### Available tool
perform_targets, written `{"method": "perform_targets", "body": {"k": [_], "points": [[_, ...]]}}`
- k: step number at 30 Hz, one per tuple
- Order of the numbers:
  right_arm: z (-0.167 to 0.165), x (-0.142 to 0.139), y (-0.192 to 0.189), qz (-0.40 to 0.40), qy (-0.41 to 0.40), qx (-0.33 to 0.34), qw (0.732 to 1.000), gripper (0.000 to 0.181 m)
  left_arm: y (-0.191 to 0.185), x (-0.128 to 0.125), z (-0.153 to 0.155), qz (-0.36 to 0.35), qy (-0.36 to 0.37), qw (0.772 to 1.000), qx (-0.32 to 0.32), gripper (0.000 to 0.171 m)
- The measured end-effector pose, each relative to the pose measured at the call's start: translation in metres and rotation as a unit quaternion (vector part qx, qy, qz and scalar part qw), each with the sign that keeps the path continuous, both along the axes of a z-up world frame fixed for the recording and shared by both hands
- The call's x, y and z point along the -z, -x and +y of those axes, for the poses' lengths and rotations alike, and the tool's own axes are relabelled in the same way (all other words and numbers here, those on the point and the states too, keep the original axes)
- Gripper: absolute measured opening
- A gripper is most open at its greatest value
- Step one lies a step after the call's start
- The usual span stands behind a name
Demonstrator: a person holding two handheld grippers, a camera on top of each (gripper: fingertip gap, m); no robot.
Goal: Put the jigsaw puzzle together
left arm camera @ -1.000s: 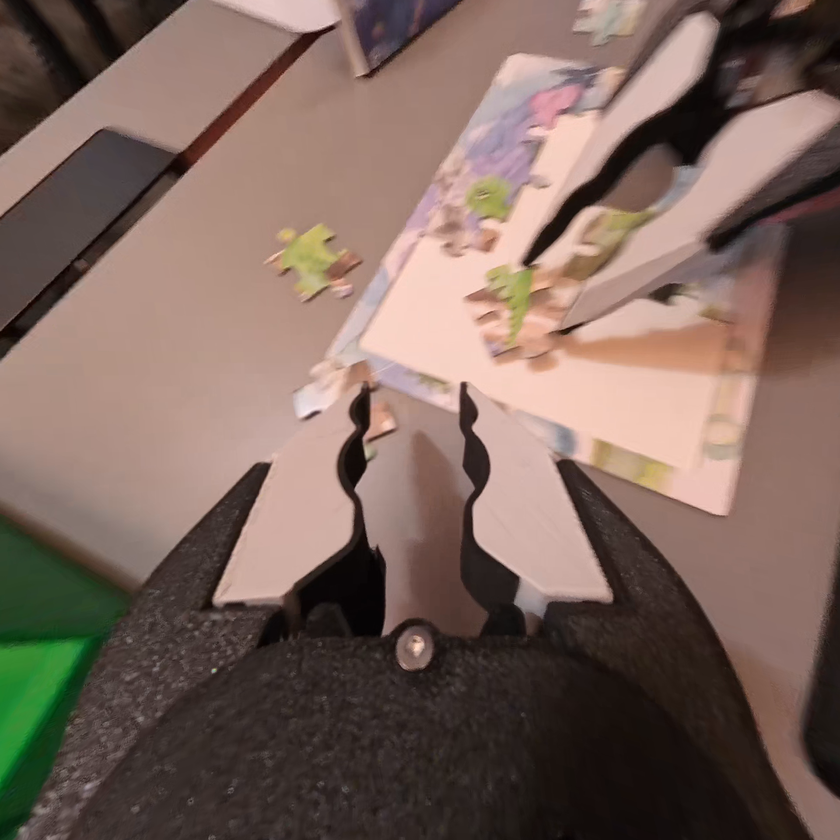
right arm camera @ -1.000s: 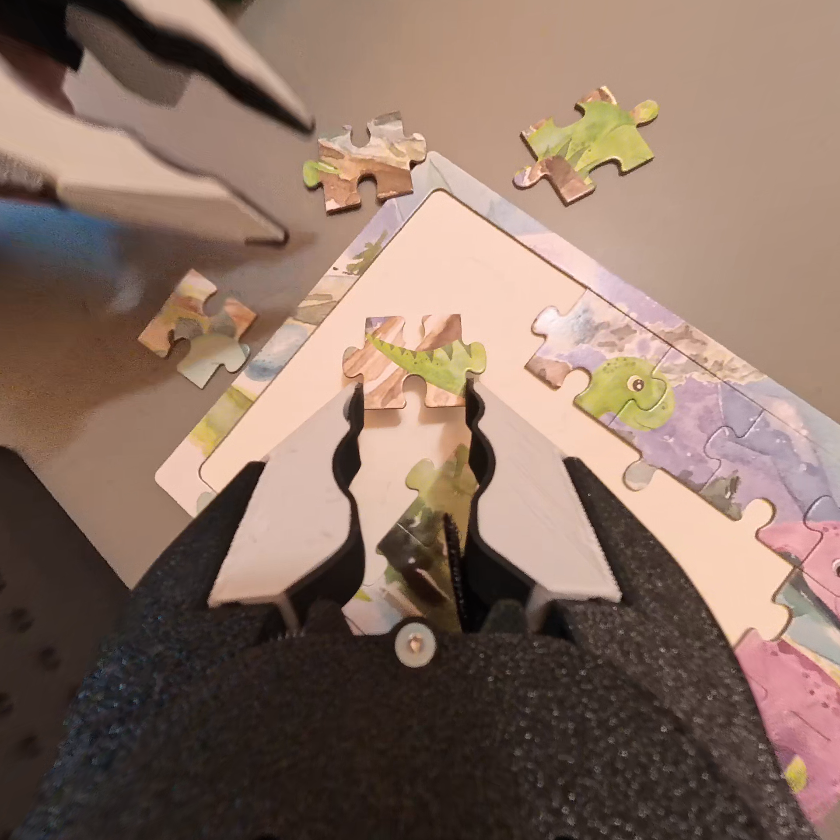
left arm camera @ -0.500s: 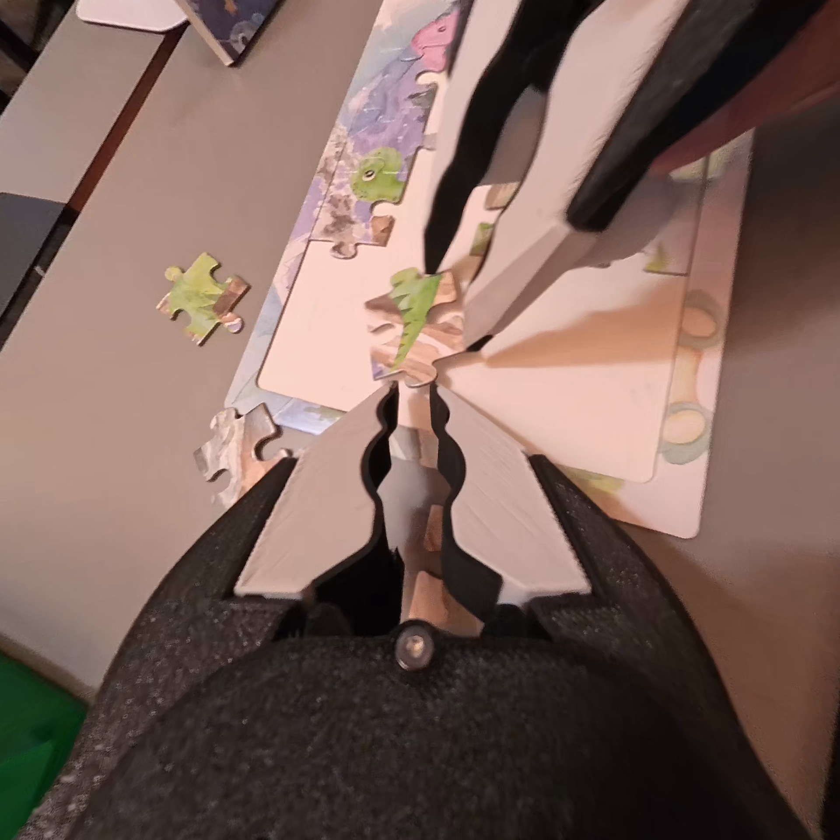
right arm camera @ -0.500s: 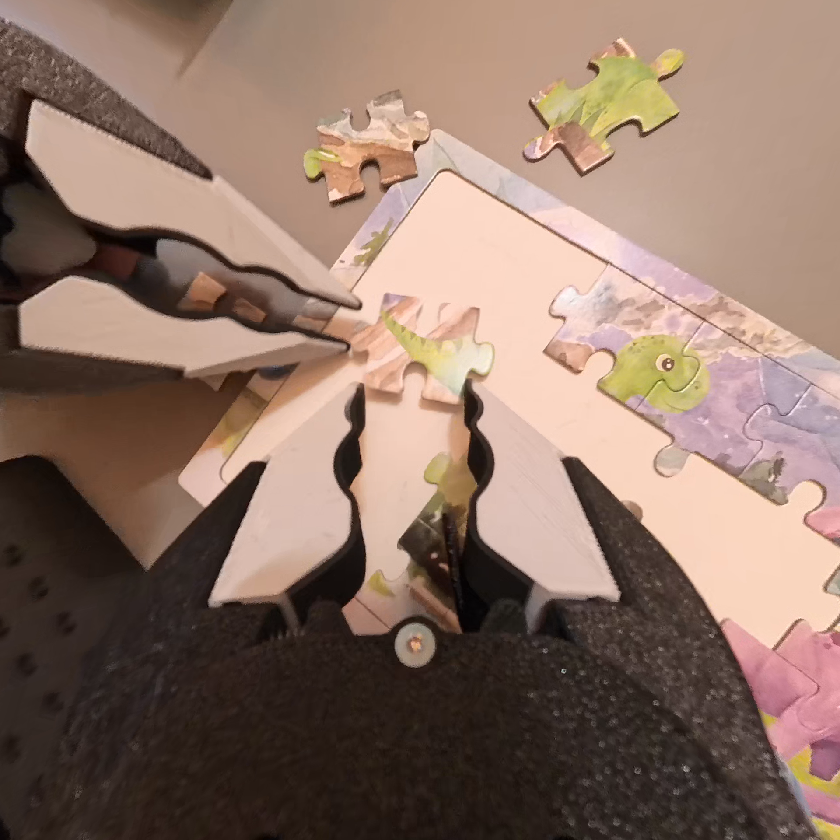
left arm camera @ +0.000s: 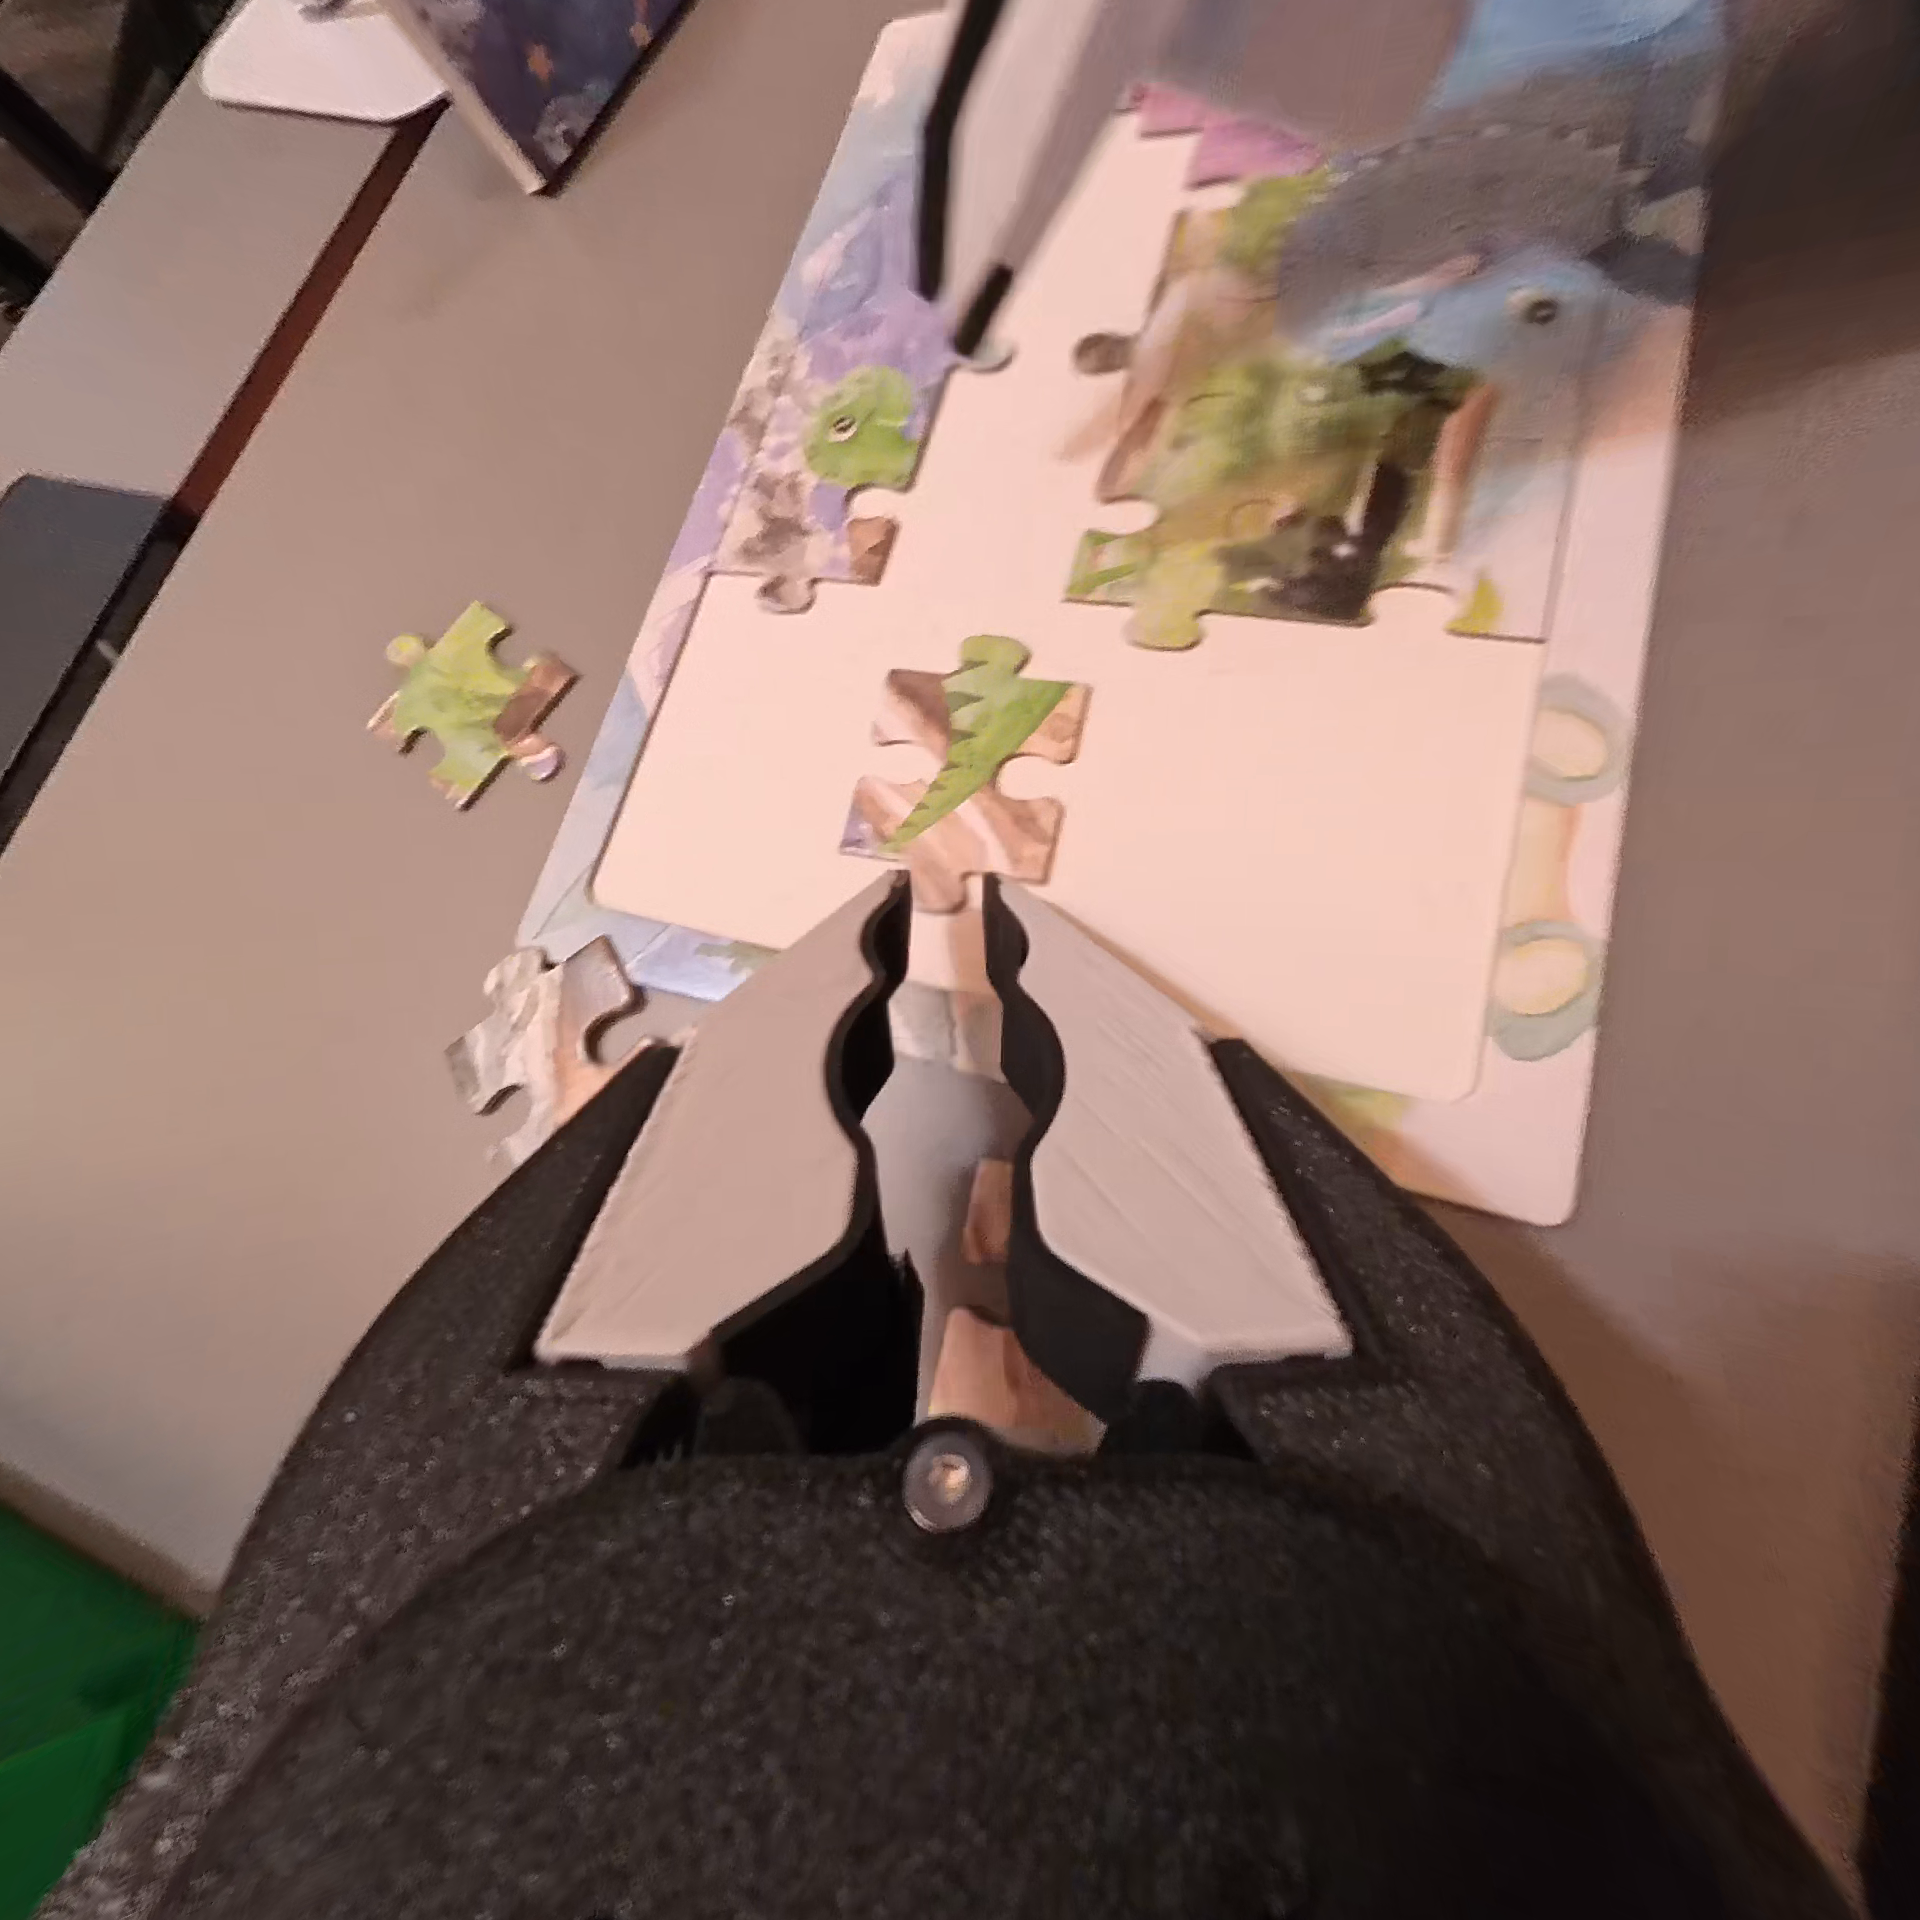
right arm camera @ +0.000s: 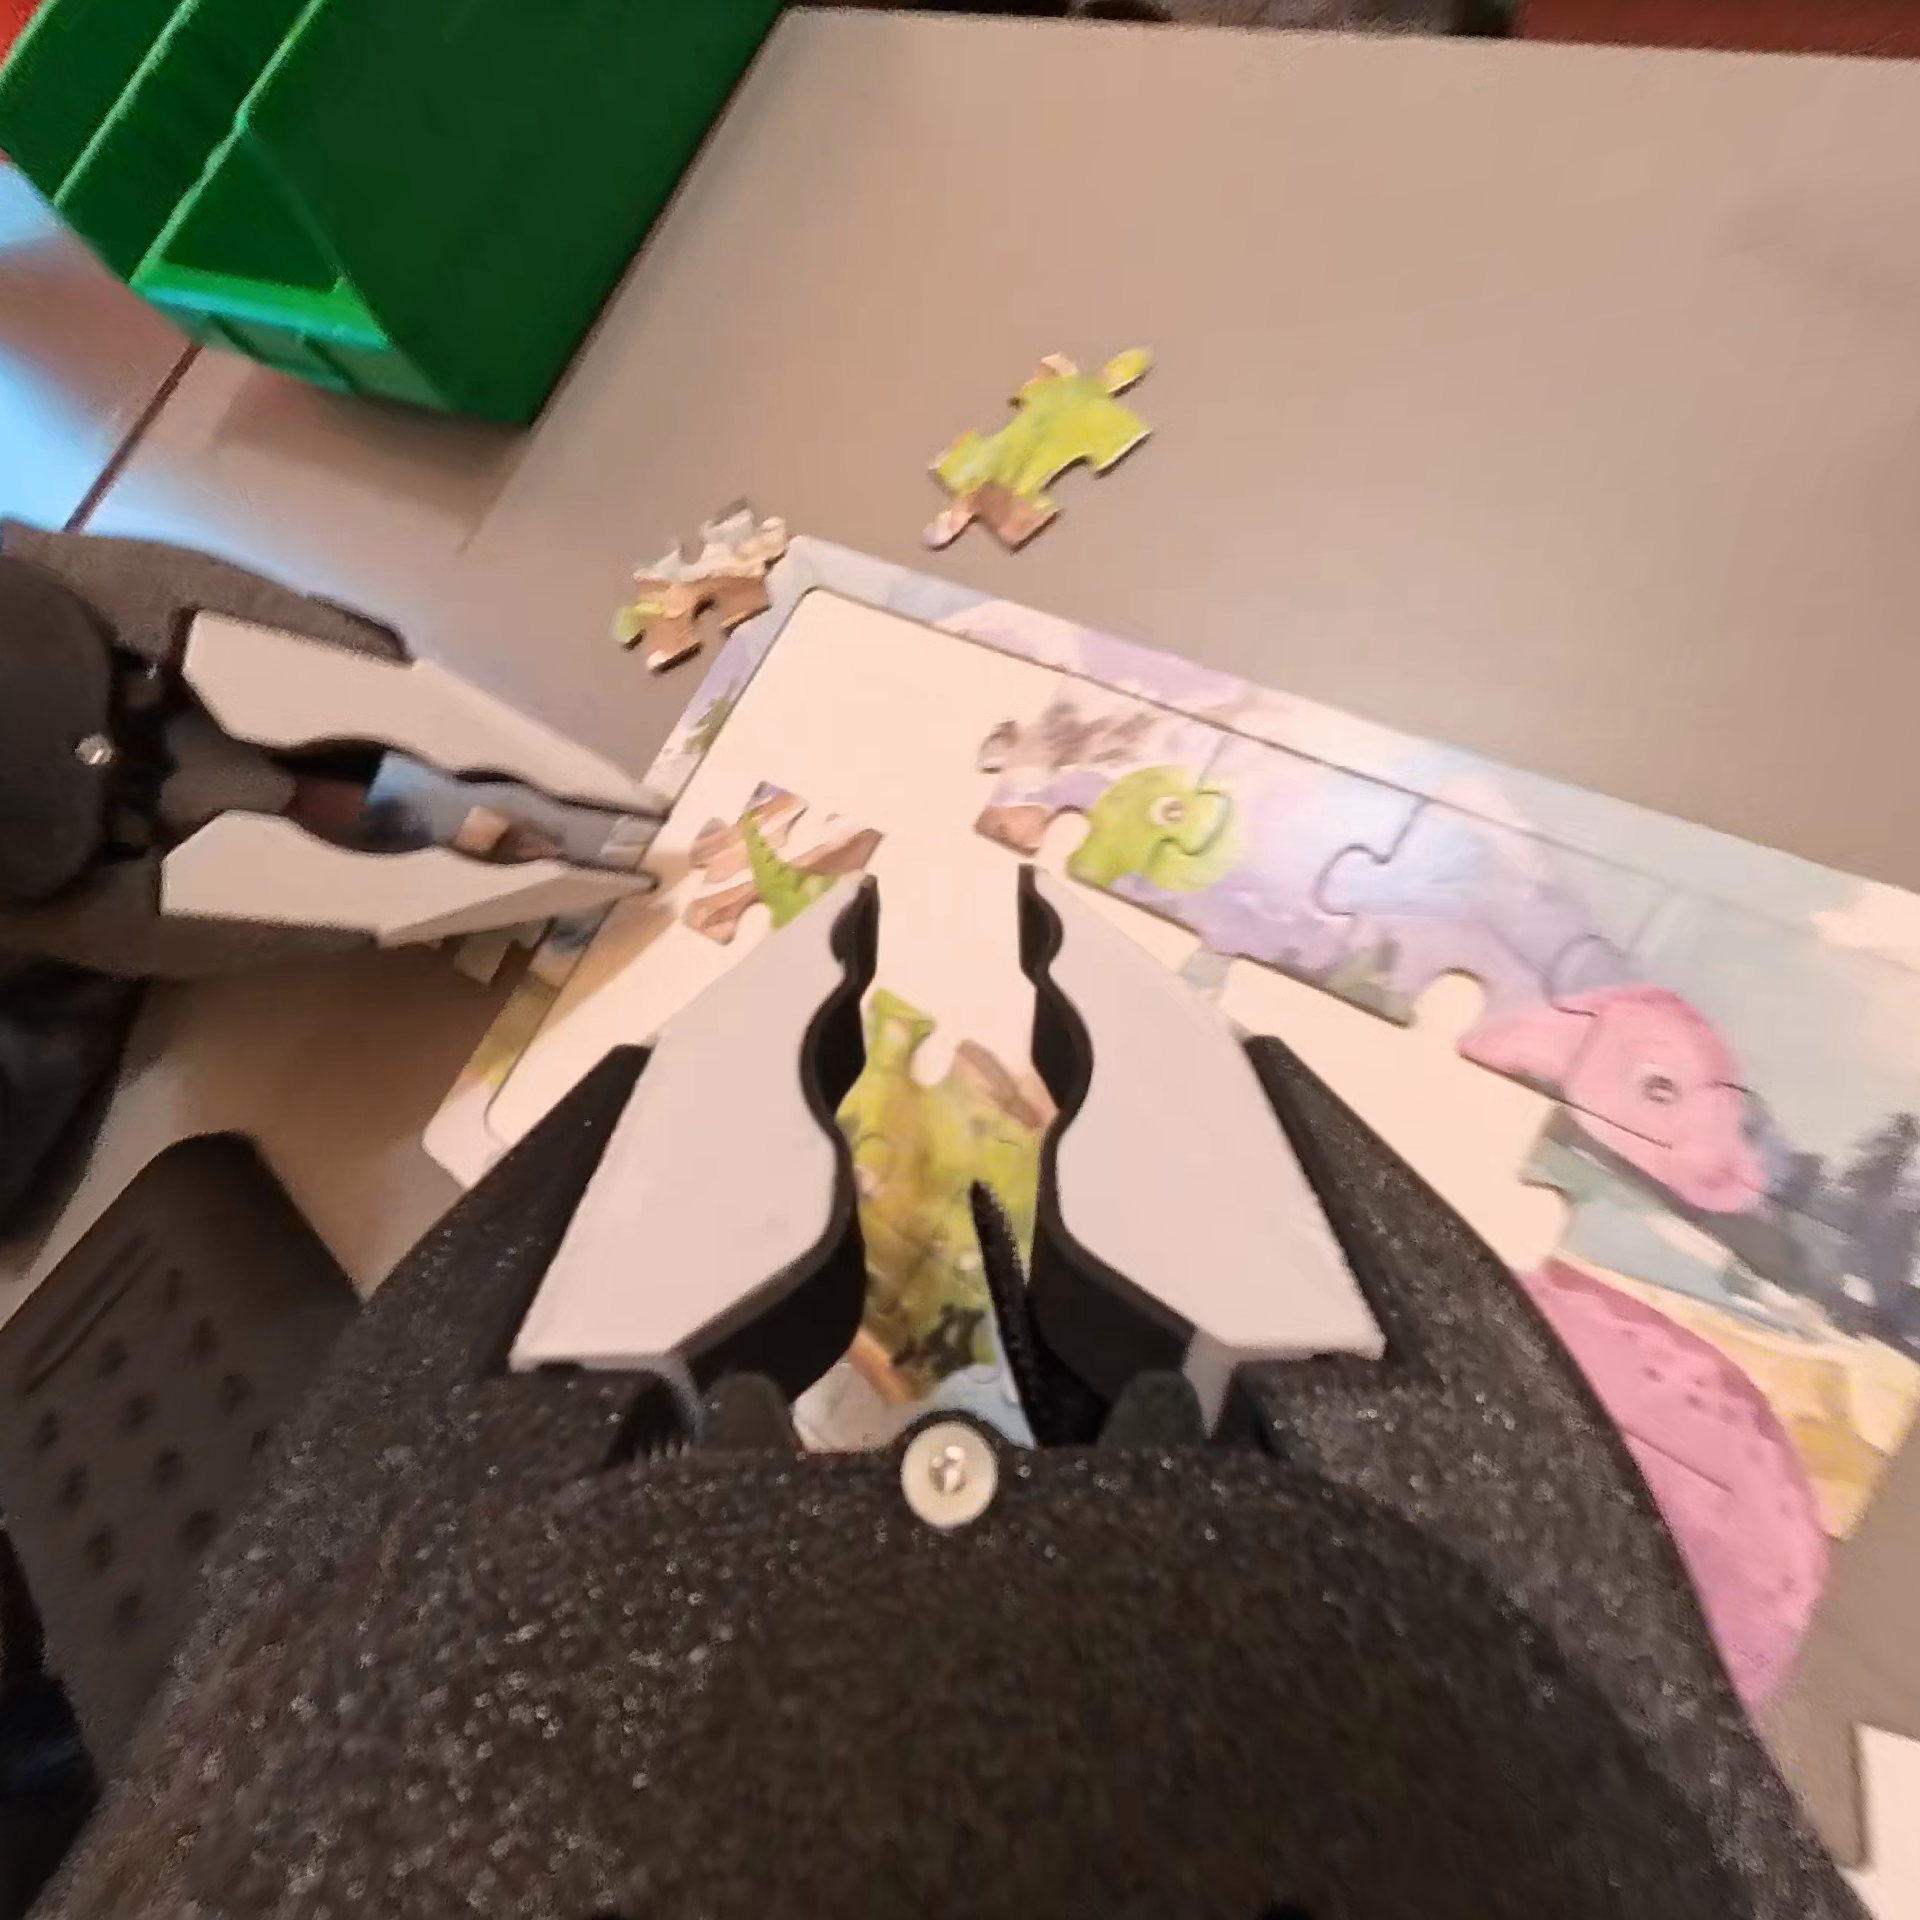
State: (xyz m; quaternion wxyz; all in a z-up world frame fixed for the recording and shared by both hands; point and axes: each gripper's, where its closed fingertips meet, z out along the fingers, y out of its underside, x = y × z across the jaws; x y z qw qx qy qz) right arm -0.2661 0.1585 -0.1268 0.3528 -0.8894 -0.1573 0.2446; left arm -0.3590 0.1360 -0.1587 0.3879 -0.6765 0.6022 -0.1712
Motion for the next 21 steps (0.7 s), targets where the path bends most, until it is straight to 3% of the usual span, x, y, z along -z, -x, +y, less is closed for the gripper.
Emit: {"method": "perform_targets", "body": {"k": [5, 8, 11, 14, 16, 19, 21], "points": [[0.012, -0.017, -0.017, 0.056, -0.031, 0.033, 0.997, 0.024, -0.003, -0.021, 0.008, -0.038, -0.046, 0.998, -0.02, 0.02], [0.019, -0.028, -0.031, 0.06, -0.057, 0.045, 0.996, 0.024, 0.008, -0.033, 0.018, -0.086, 0.007, 0.995, -0.044, 0.023], [0.02, -0.043, -0.043, 0.088, -0.083, 0.06, 0.991, 0.024, 0.011, -0.024, 0.008, -0.092, 0.08, 0.992, -0.014, 0.025], [0.017, -0.053, -0.048, 0.113, -0.099, 0.062, 0.987, 0.024, 0.005, -0.011, 0.003, -0.063, 0.055, 0.996, -0.003, 0.025], [0.012, -0.069, -0.056, 0.105, -0.133, 0.047, 0.984, 0.024, 0.002, -0.018, 0.009, -0.066, 0.014, 0.998, -0.021, 0.024], [-0.011, -0.097, -0.11, 0.041, -0.21, 0.057, 0.975, 0.022, 0.006, -0.045, 0.014, -0.108, 0.009, 0.992, -0.068, 0.024], [-0.044, -0.098, -0.152, 0.009, -0.219, 0.025, 0.975, 0.023, 0.017, -0.063, 0.015, -0.127, -0.008, 0.987, -0.101, 0.024]]}}
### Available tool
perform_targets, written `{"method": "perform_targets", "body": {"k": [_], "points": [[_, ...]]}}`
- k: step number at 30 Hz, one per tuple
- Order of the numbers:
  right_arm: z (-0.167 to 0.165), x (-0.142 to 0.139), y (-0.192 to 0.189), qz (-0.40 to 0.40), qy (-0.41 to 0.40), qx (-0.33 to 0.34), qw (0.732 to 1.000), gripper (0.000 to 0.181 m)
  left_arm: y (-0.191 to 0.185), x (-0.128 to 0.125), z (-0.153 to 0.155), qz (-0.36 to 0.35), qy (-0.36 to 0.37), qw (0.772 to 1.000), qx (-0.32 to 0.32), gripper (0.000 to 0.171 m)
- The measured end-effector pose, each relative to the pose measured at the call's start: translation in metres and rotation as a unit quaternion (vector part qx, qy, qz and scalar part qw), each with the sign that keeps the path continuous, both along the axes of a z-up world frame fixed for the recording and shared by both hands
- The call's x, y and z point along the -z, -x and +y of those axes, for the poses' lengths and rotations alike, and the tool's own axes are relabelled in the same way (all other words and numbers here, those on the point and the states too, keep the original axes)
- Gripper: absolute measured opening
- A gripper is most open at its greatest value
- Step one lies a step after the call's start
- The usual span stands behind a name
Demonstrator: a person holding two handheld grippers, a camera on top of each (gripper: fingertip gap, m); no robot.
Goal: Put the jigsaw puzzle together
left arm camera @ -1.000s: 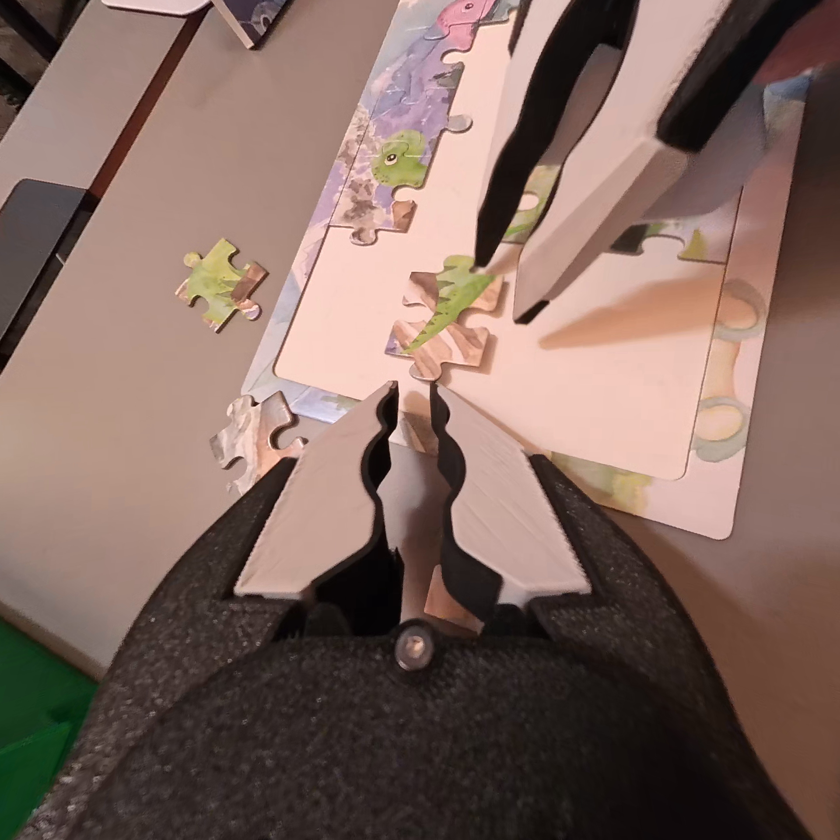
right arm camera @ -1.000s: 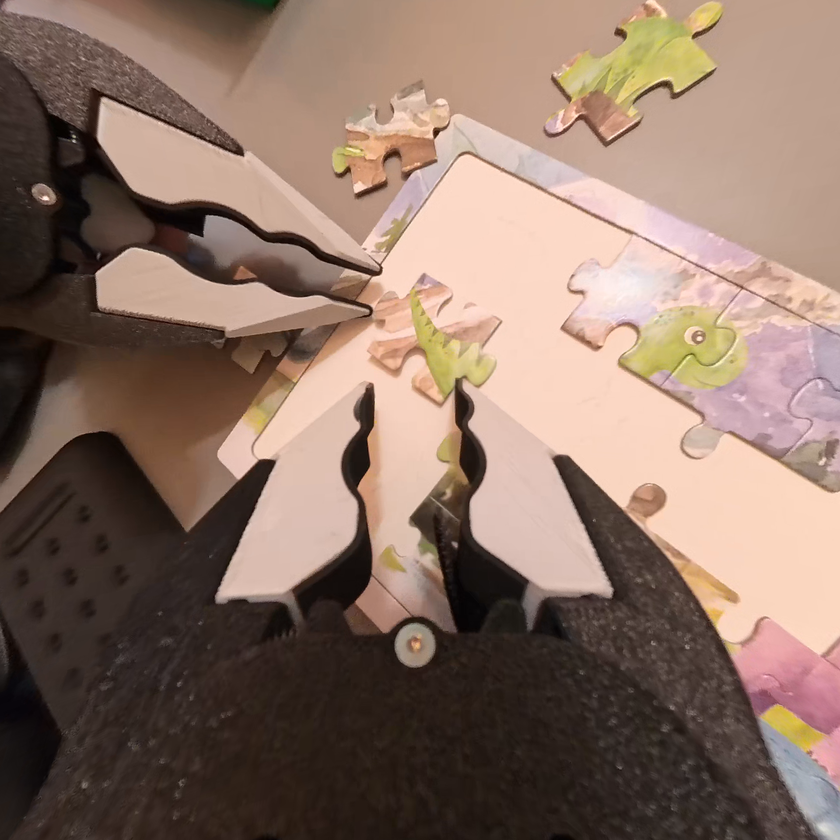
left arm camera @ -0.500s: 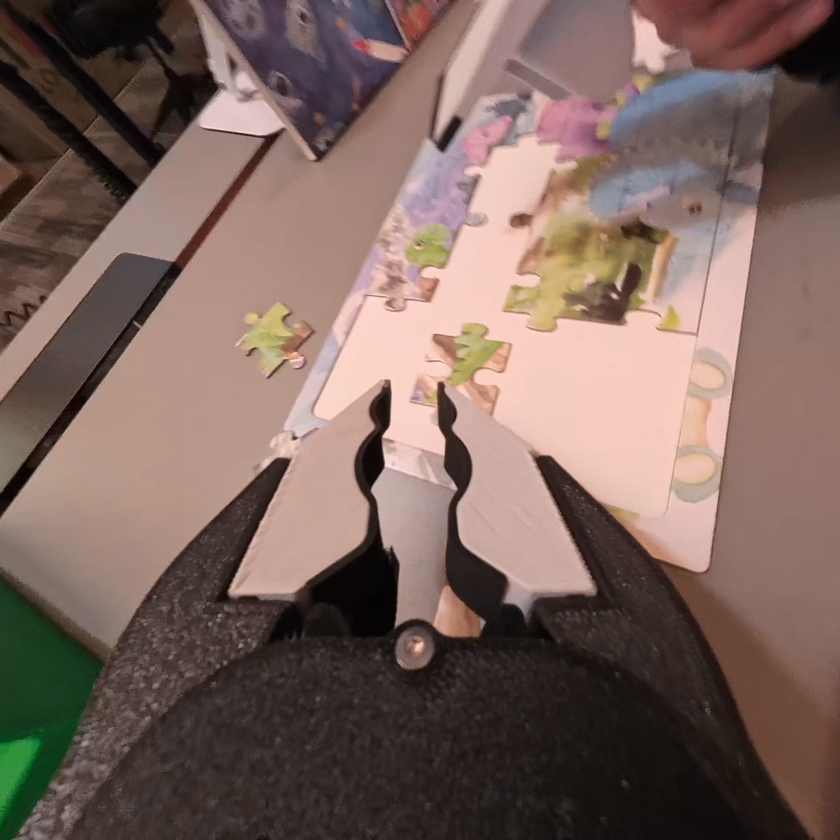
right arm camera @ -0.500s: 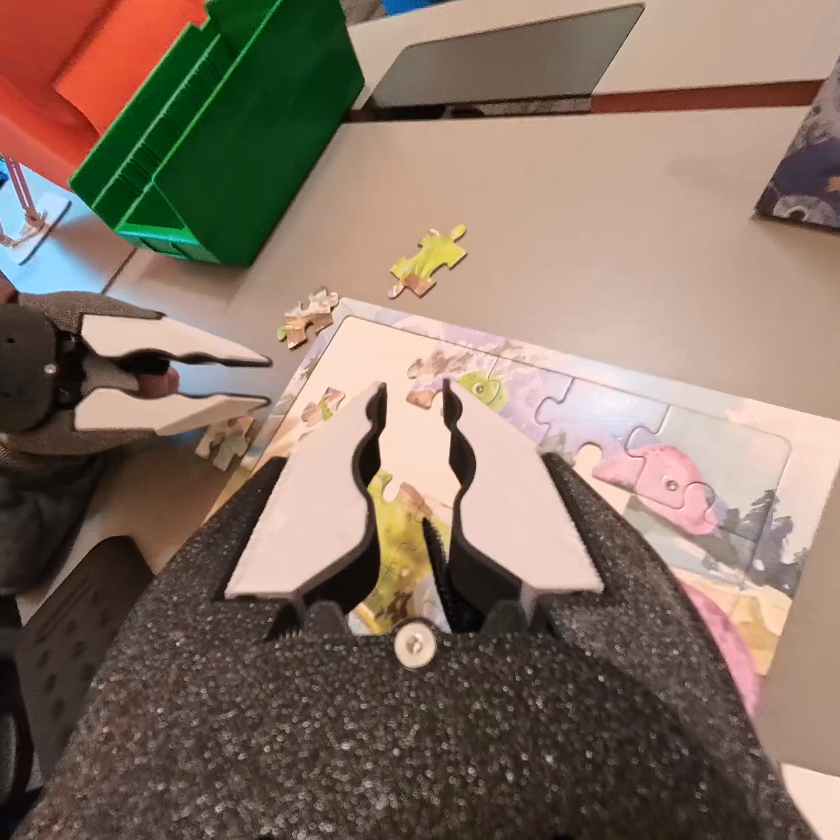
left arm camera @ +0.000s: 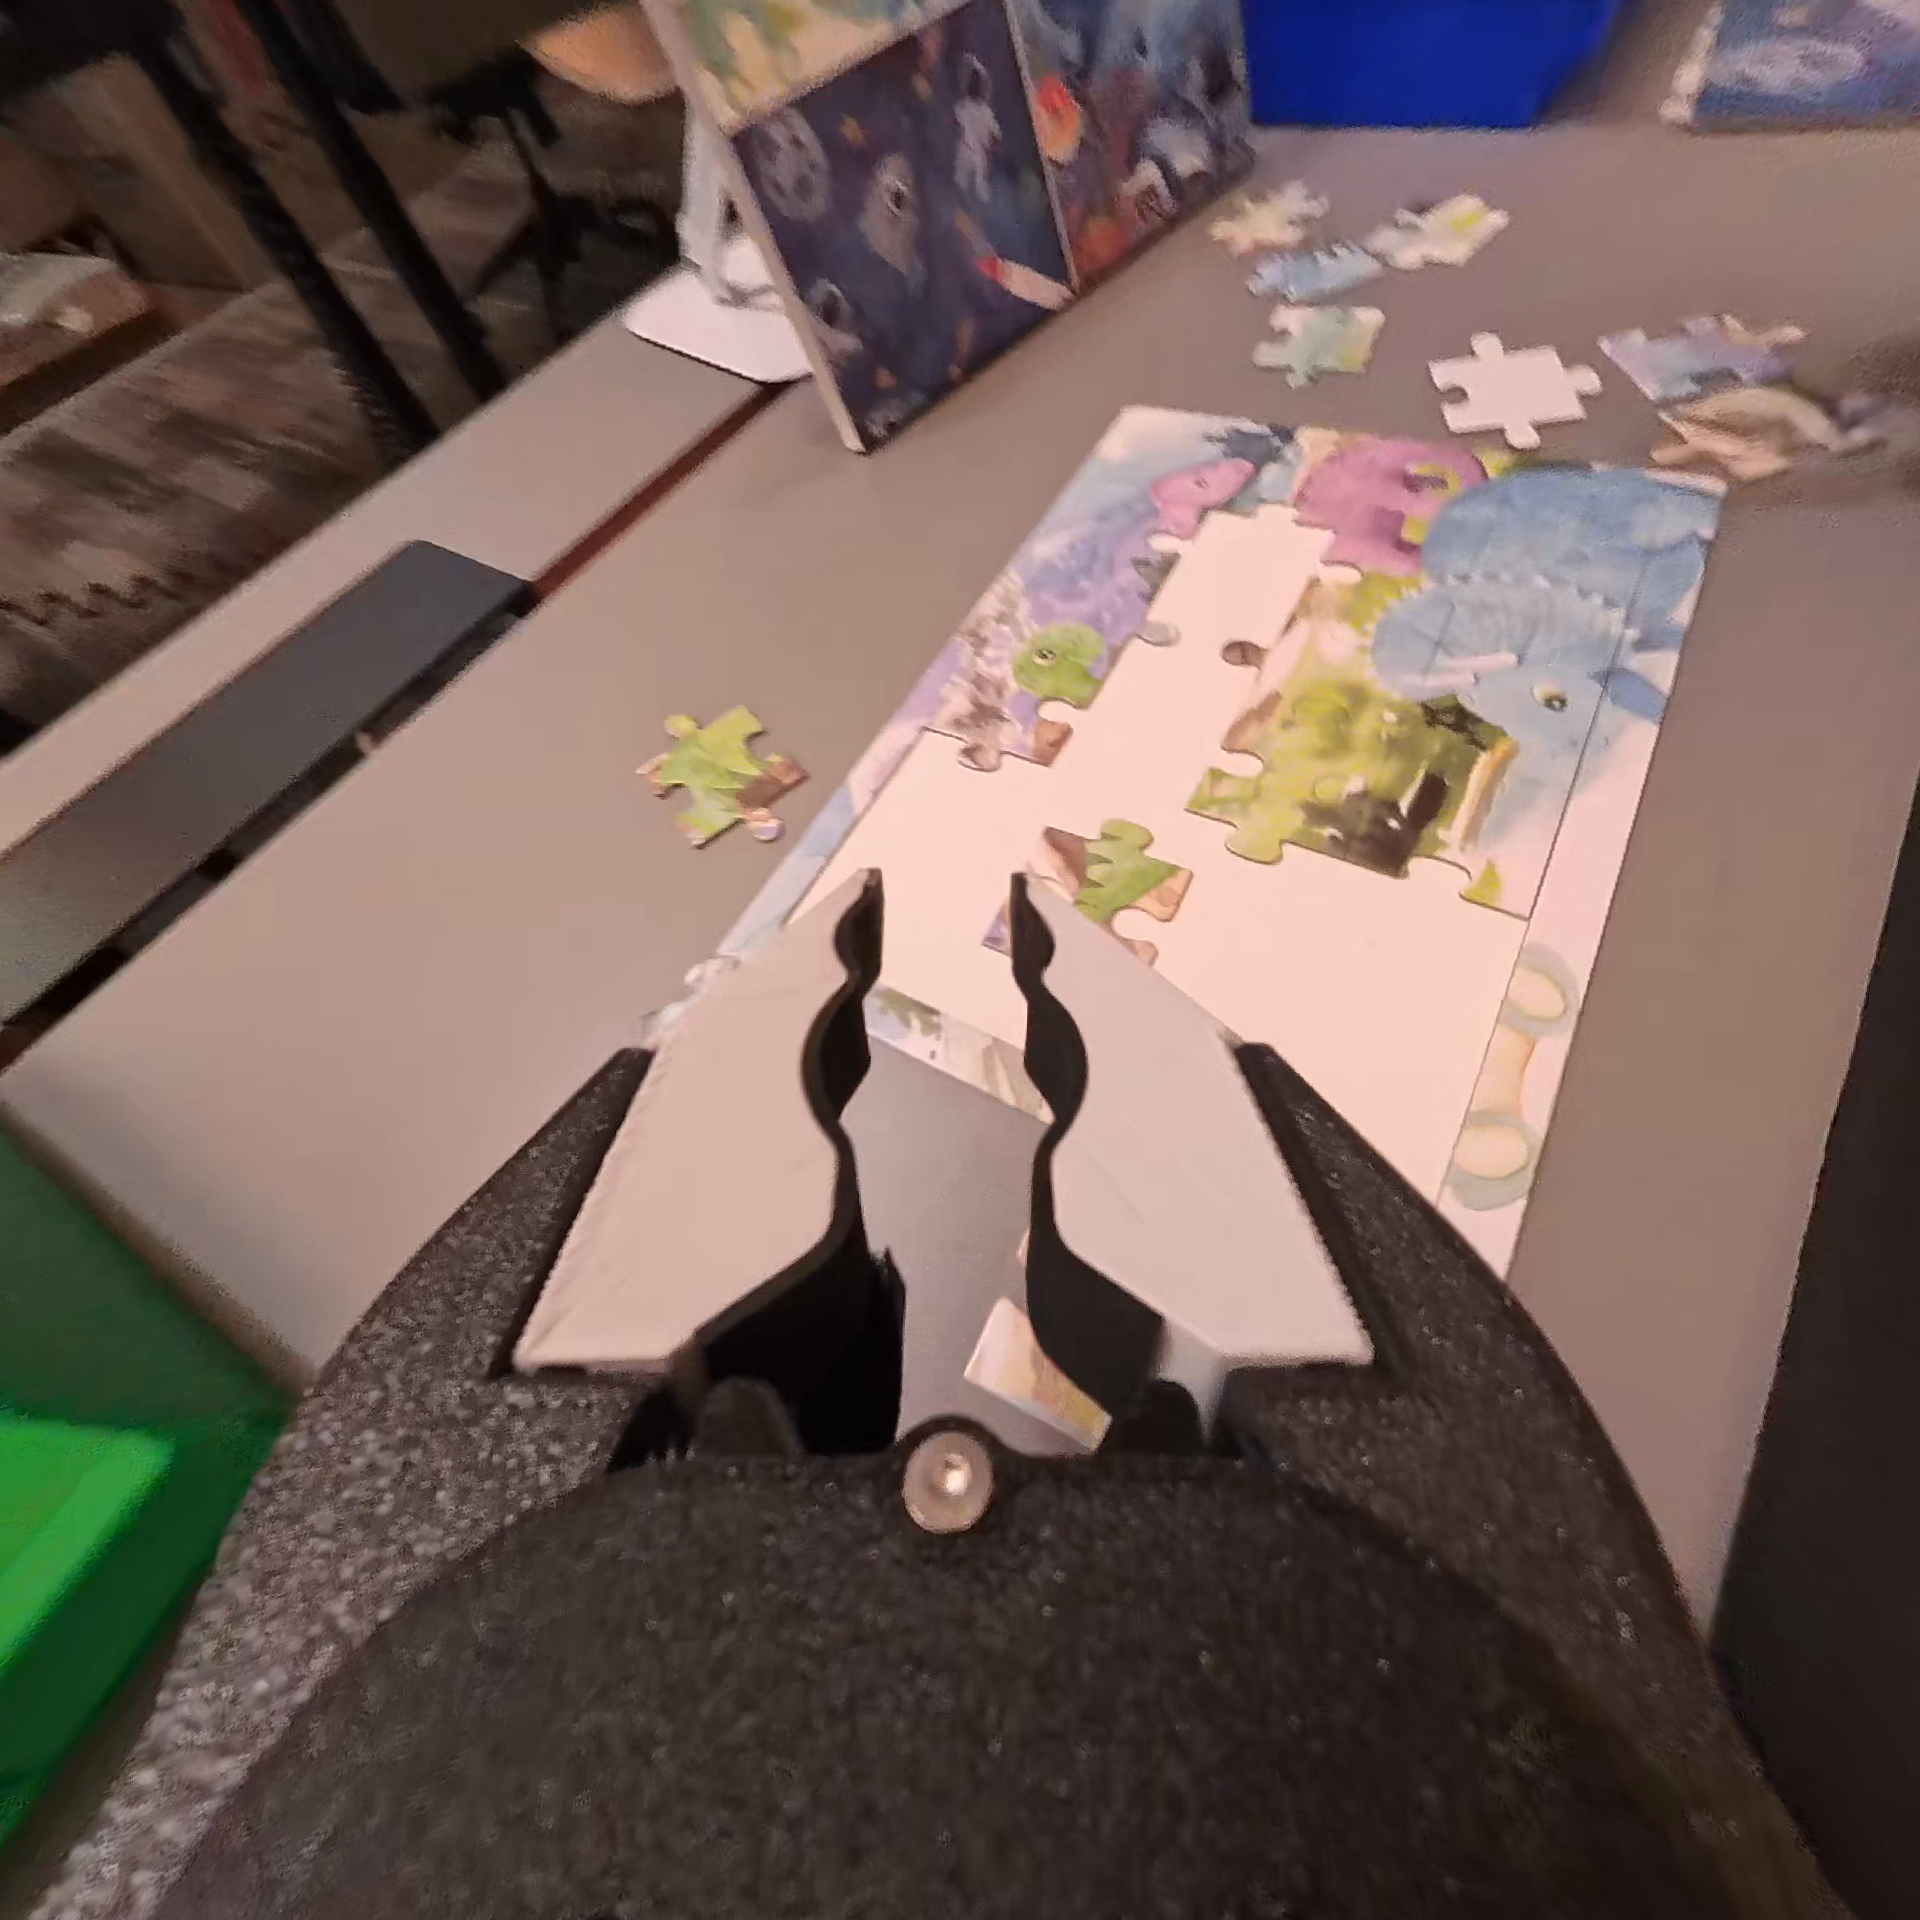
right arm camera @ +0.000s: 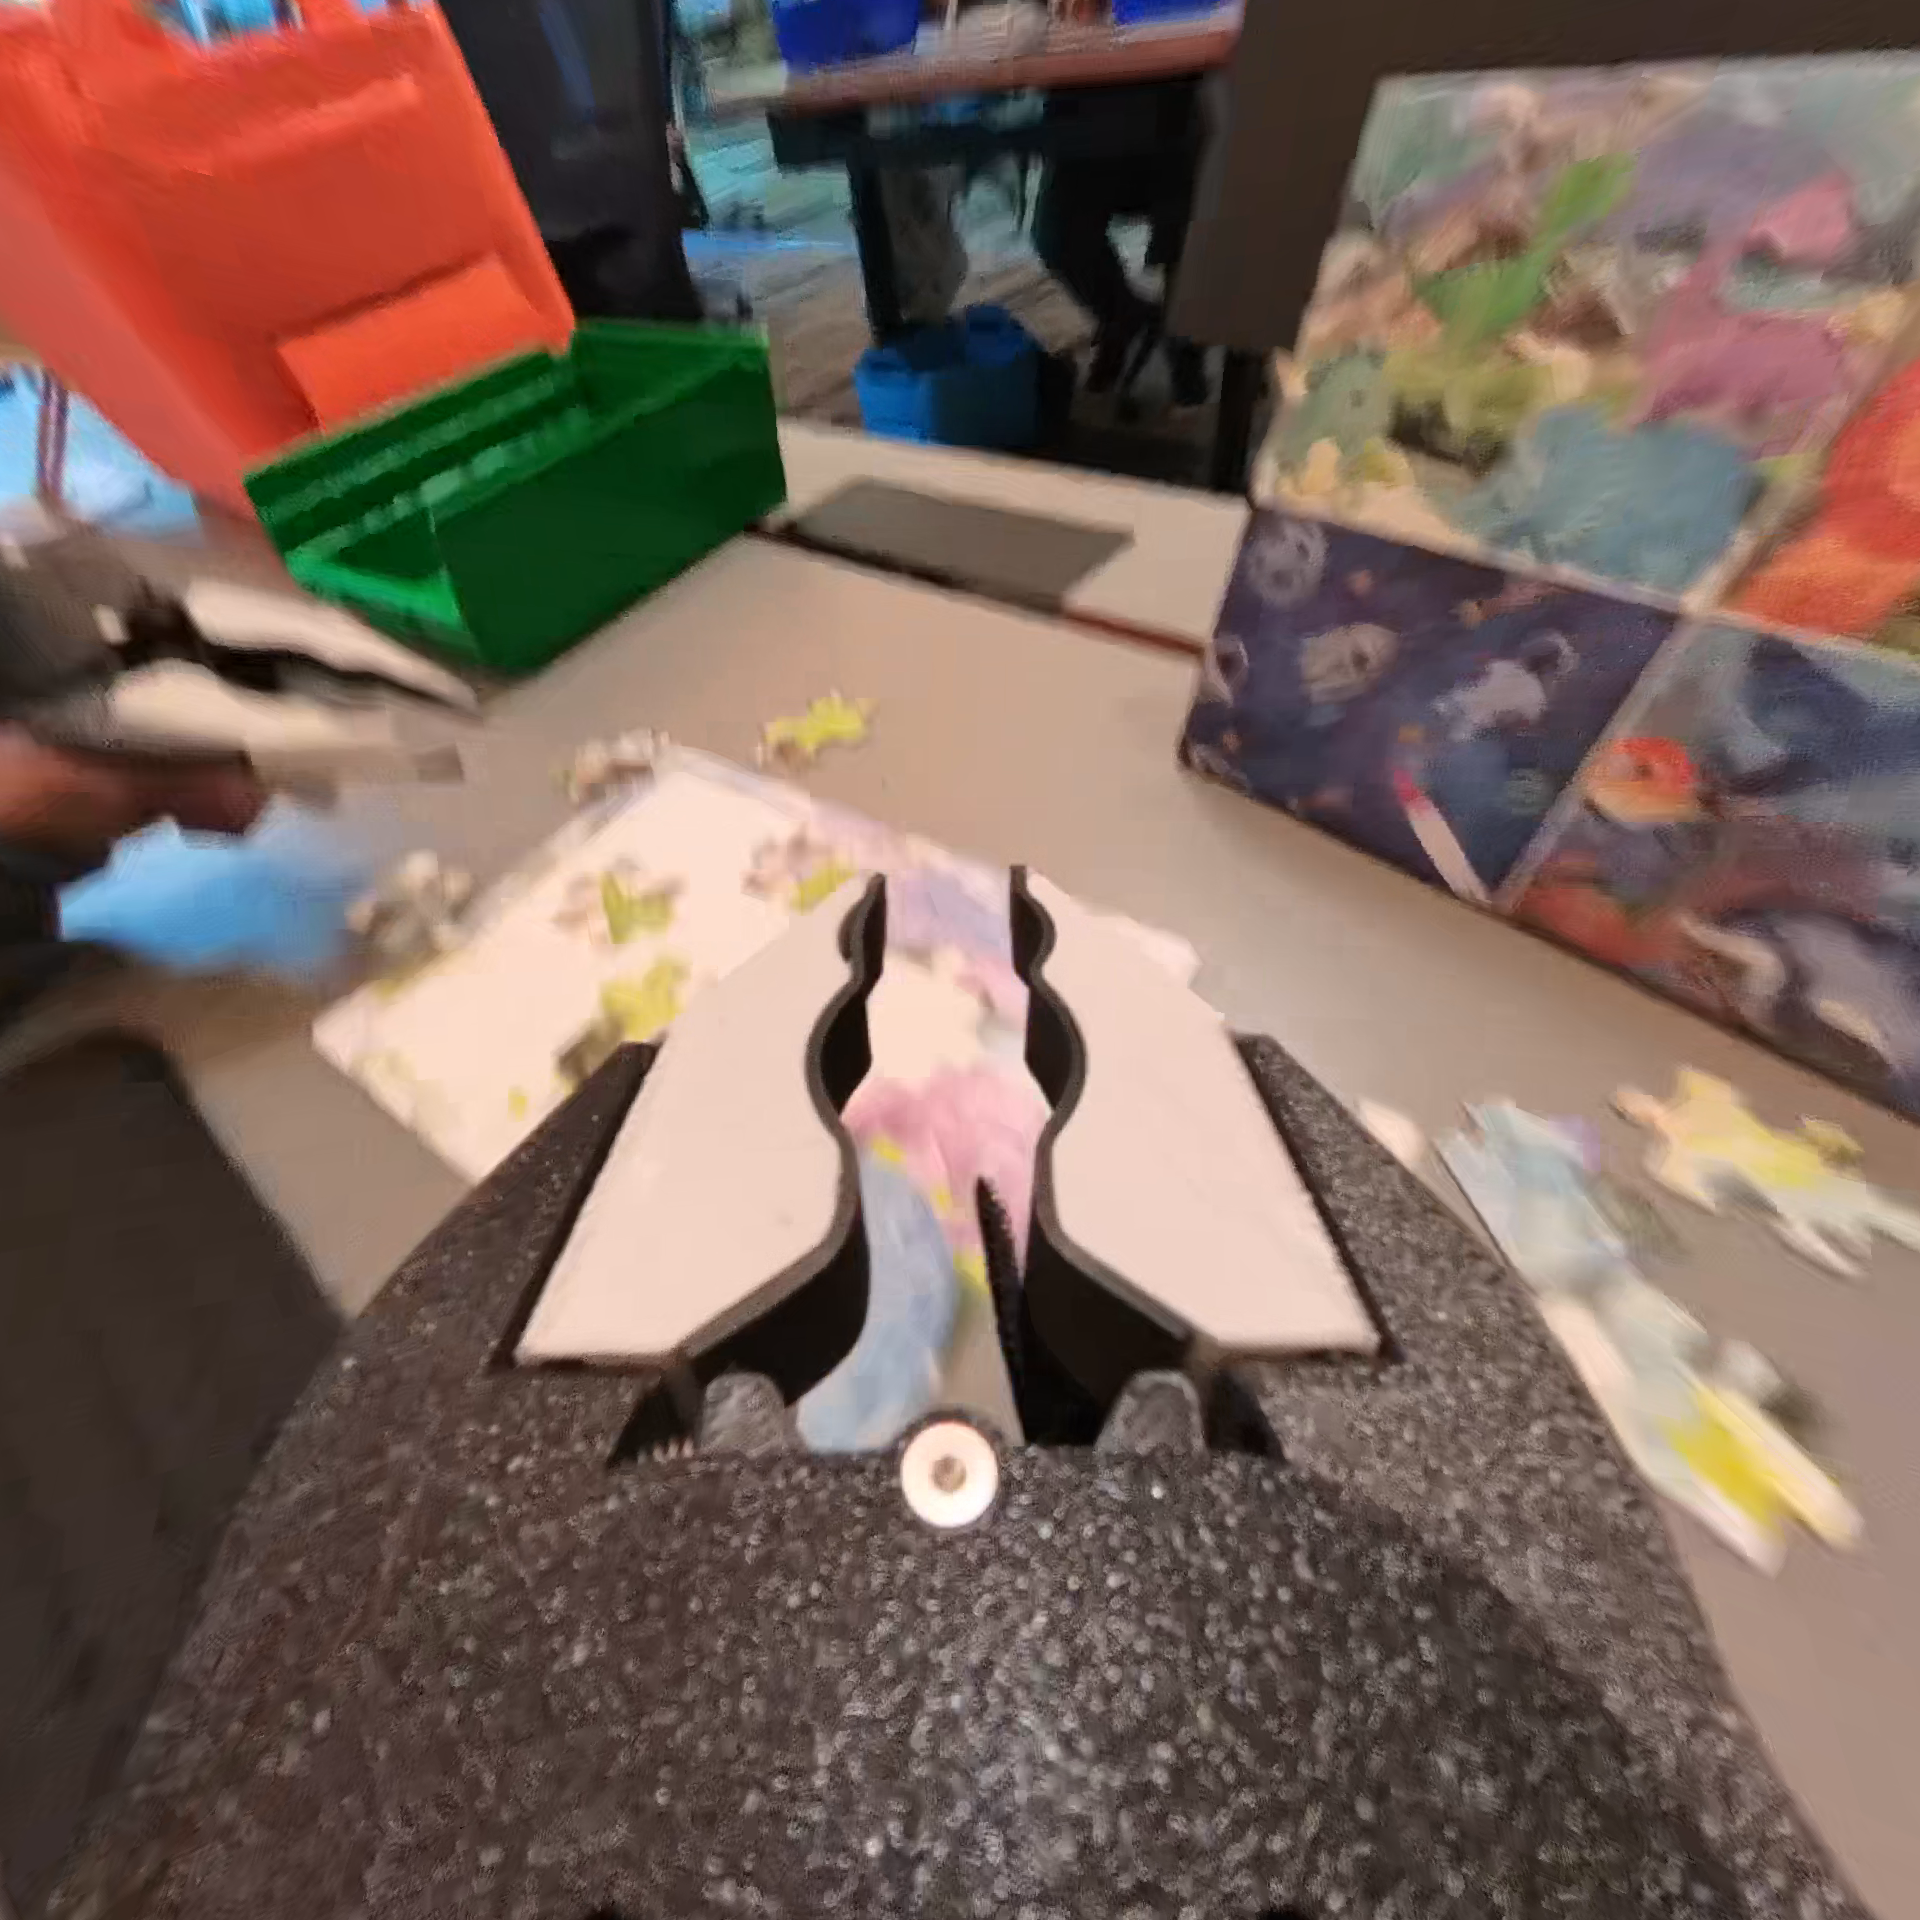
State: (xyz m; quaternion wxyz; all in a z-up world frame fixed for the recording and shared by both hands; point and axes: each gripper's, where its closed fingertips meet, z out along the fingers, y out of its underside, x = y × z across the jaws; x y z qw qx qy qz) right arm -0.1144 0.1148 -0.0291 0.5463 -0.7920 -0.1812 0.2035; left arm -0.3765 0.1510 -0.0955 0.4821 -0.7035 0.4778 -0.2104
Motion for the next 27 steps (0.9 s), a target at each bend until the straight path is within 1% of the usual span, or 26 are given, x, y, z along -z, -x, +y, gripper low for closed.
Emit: {"method": "perform_targets", "body": {"k": [2, 3, 5, 6, 7, 9, 10, 11, 12, 13, 15, 16, 18, 19, 21, 23, 24, 25, 27], "points": [[-0.035, 0.032, -0.042, -0.038, 0.091, -0.03, 0.995, 0.034, 0.009, -0.009, -0.003, -0.02, -0.019, 0.999, -0.02, 0.024], [-0.051, 0.05, -0.062, -0.056, 0.13, -0.035, 0.989, 0.041, 0.013, -0.008, -0.002, -0.027, -0.026, 0.999, -0.03, 0.024], [-0.073, 0.077, -0.09, -0.092, 0.172, -0.043, 0.98, 0.041, 0.022, -0.004, 0.008, -0.012, -0.043, 0.997, -0.062, 0.024], [-0.077, 0.086, -0.101, -0.107, 0.19, -0.041, 0.975, 0.042, 0.026, -0.007, 0.015, -0.006, -0.063, 0.995, -0.08, 0.024], [-0.074, 0.09, -0.11, -0.111, 0.197, -0.026, 0.974, 0.047, 0.029, -0.013, 0.021, -0.01, -0.083, 0.992, -0.096, 0.024], [-0.068, 0.095, -0.121, -0.116, 0.2, -0.012, 0.973, 0.049, 0.037, -0.022, 0.029, -0.022, -0.107, 0.986, -0.123, 0.024], [-0.06, 0.099, -0.133, -0.132, 0.195, 0.016, 0.972, 0.05, 0.041, -0.023, 0.031, -0.026, -0.114, 0.984, -0.133, 0.024], [-0.053, 0.105, -0.142, -0.141, 0.197, 0.043, 0.969, 0.055, 0.047, -0.024, 0.033, -0.027, -0.121, 0.982, -0.145, 0.024], [-0.047, 0.11, -0.142, -0.132, 0.201, 0.055, 0.969, 0.058, 0.052, -0.025, 0.036, -0.026, -0.127, 0.979, -0.159, 0.024], [-0.039, 0.113, -0.139, -0.116, 0.2, 0.067, 0.971, 0.058, 0.056, -0.026, 0.037, -0.026, -0.13, 0.977, -0.169, 0.024], [-0.023, 0.119, -0.142, -0.102, 0.184, 0.102, 0.972, 0.059, 0.055, -0.023, 0.037, -0.023, -0.123, 0.978, -0.168, 0.024], [-0.014, 0.122, -0.151, -0.107, 0.179, 0.128, 0.97, 0.062, 0.054, -0.022, 0.037, -0.019, -0.128, 0.977, -0.168, 0.024], [-0.005, 0.133, -0.169, -0.102, 0.197, 0.164, 0.961, 0.058, 0.046, -0.018, 0.033, -0.007, -0.131, 0.979, -0.155, 0.024], [-0.001, 0.136, -0.179, -0.094, 0.209, 0.185, 0.956, 0.063, 0.043, -0.013, 0.031, 0.006, -0.131, 0.98, -0.149, 0.024], [0.005, 0.133, -0.19, -0.064, 0.206, 0.225, 0.95, 0.067, 0.037, -0.01, 0.028, 0.026, -0.152, 0.978, -0.142, 0.024], [0.008, 0.129, -0.183, -0.017, 0.202, 0.244, 0.948, 0.069, 0.03, -0.006, 0.023, 0.045, -0.163, 0.977, -0.127, 0.024], [0.009, 0.131, -0.181, -0.013, 0.205, 0.256, 0.945, 0.073, 0.028, -0.005, 0.023, 0.052, -0.171, 0.976, -0.126, 0.024], [0.011, 0.133, -0.179, -0.021, 0.206, 0.268, 0.941, 0.078, 0.027, -0.005, 0.022, 0.056, -0.176, 0.975, -0.124, 0.024], [0.012, 0.136, -0.179, -0.051, 0.208, 0.294, 0.931, 0.079, 0.026, -0.004, 0.022, 0.058, -0.179, 0.974, -0.125, 0.024]]}}
